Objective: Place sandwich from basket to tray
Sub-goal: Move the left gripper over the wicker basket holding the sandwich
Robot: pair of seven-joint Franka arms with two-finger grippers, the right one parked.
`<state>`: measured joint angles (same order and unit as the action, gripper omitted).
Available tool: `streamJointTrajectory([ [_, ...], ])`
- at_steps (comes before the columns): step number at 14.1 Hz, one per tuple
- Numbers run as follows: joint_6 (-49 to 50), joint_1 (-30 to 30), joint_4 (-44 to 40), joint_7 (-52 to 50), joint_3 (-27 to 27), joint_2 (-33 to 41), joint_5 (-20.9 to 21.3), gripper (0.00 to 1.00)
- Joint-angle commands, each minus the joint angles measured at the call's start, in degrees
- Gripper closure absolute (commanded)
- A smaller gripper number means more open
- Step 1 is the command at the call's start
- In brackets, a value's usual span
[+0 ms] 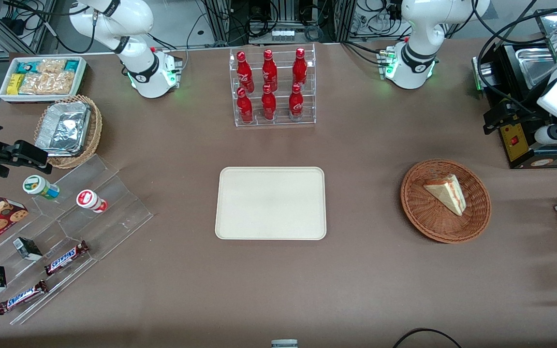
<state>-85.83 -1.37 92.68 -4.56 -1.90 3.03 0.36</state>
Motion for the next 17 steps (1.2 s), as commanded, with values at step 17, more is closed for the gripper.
streamJointTrajectory([
  [17,-20.5,2.7,13.3,-18.8,0.8,-11.1,1.5,0.00],
])
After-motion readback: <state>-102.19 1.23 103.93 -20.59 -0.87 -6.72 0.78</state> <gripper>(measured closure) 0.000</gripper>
